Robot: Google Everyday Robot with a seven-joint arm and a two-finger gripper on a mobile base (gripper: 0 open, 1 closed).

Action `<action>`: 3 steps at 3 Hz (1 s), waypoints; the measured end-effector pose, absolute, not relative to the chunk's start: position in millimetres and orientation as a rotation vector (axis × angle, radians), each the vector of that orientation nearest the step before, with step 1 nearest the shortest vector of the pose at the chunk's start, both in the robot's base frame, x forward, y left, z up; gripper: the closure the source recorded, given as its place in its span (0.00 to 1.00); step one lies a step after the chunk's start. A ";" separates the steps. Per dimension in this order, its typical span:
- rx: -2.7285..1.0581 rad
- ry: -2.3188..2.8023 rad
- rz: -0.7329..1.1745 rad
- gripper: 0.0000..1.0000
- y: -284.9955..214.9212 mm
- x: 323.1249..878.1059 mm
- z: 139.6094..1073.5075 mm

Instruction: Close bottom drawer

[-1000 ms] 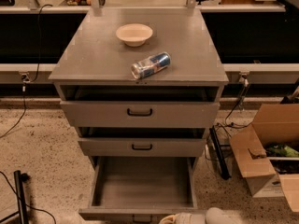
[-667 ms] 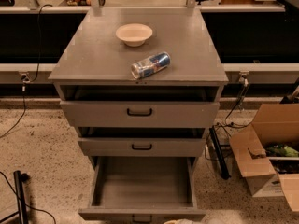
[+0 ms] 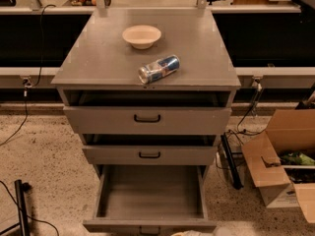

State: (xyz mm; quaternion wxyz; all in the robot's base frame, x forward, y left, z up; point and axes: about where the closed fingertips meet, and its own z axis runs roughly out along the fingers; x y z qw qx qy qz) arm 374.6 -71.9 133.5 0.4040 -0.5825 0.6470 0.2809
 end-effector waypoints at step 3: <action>-1.520 1.556 0.720 1.00 -64.0 404.7 101.2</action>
Offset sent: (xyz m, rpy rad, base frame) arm 0.0337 0.0008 -0.0329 0.0046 -0.0620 0.0477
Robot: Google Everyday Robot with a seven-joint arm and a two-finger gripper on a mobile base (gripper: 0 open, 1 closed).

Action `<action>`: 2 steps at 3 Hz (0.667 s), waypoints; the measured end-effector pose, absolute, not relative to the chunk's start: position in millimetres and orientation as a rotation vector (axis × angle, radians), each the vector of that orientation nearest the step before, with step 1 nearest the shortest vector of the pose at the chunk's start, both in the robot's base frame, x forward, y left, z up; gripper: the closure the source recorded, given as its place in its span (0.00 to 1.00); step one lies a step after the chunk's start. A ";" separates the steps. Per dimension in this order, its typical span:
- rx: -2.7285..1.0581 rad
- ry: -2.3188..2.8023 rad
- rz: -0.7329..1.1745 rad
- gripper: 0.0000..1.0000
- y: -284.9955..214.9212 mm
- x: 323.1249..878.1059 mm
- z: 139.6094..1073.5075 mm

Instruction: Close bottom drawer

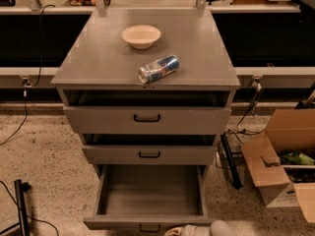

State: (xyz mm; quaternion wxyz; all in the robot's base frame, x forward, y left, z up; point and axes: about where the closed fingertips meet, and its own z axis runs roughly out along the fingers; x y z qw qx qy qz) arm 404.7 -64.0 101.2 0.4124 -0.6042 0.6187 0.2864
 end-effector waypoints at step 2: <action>-1.549 1.508 0.727 1.00 -61.1 427.2 96.6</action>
Offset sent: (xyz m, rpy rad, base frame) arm 0.0388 -0.0009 -0.0002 0.0056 -0.0515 0.0484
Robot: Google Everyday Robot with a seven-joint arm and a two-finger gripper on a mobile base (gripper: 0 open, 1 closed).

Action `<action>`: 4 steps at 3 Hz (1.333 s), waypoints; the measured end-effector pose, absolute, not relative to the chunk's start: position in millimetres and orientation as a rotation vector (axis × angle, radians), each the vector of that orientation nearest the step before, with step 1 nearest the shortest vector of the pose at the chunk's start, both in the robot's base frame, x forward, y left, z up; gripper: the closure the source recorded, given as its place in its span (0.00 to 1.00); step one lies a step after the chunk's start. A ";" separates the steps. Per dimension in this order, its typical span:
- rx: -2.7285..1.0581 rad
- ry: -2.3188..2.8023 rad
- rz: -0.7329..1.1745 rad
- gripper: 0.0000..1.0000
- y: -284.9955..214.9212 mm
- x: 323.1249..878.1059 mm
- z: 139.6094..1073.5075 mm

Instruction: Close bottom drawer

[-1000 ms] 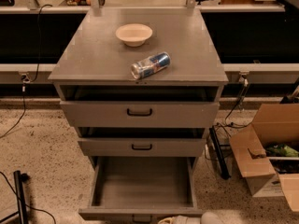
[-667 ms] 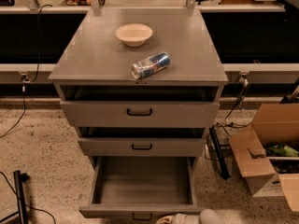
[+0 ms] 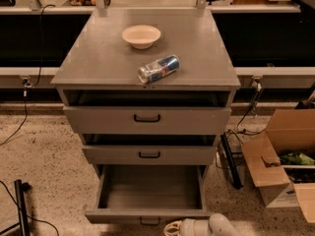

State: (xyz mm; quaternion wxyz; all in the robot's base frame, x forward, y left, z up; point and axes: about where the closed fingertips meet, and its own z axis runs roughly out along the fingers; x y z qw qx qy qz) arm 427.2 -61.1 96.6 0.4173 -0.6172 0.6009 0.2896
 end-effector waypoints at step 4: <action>-1.534 1.450 0.709 1.00 -49.9 507.0 121.2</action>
Offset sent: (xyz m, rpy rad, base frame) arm 0.0920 0.0070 0.0349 -0.0078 -0.0749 0.0171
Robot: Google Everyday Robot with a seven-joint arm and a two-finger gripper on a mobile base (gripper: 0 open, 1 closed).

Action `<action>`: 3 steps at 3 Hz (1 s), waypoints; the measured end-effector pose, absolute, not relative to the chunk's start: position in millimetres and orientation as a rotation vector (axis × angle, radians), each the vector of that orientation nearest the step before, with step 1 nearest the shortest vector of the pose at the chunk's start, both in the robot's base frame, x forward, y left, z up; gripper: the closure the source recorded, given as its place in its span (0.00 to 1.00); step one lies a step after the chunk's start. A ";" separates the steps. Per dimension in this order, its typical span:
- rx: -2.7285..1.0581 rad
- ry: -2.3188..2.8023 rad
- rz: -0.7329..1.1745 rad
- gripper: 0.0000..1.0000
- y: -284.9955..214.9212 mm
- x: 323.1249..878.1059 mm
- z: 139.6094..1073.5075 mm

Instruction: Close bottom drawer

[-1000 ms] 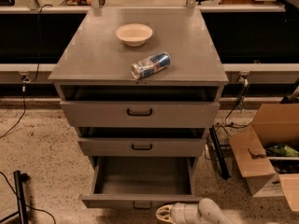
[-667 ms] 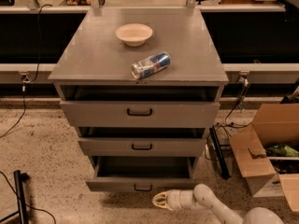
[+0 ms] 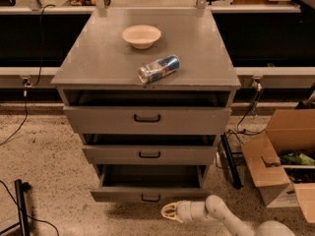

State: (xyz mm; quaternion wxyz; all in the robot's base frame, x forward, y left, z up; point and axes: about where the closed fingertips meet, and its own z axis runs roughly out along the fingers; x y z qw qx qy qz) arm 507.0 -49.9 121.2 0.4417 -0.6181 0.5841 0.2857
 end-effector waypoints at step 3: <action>-1.552 1.414 0.823 1.00 -61.7 532.6 87.0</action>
Offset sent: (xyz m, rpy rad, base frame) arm 0.0425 -0.0246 -0.0419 0.0040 0.0314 0.0924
